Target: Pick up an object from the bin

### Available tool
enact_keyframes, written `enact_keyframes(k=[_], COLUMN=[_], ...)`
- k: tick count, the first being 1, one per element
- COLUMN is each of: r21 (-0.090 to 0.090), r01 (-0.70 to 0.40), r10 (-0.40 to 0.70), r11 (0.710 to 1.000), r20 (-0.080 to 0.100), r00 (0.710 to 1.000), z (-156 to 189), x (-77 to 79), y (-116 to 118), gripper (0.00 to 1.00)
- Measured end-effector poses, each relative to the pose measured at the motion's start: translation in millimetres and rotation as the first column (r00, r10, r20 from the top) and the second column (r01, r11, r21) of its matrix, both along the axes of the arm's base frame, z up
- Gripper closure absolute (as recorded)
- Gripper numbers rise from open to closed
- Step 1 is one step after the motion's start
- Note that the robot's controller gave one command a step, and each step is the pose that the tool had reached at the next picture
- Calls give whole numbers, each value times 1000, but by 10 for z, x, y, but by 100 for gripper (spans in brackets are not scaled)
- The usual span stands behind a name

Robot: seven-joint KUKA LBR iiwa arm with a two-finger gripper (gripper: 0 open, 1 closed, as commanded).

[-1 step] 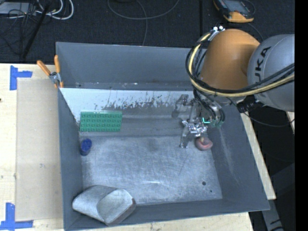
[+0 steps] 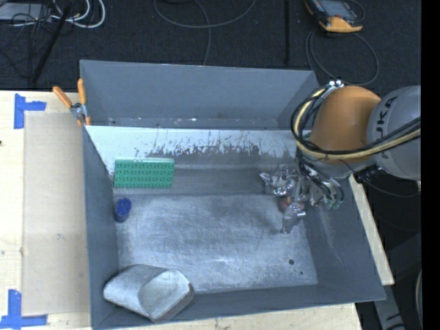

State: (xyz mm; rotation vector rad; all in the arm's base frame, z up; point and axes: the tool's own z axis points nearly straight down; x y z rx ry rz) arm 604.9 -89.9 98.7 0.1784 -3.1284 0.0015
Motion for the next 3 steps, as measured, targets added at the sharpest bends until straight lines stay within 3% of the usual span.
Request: enact_keyframes(k=[1,2,3], r21=[-1,2,2], r01=[100,299,297], r10=[-100,-299,-297], r11=[995,954,955], r20=[12,8,10], r00=[995,954,955], z=[402,-195,-173], x=[29,135,145], y=[-576,-575,-569], gripper=[0,0,100])
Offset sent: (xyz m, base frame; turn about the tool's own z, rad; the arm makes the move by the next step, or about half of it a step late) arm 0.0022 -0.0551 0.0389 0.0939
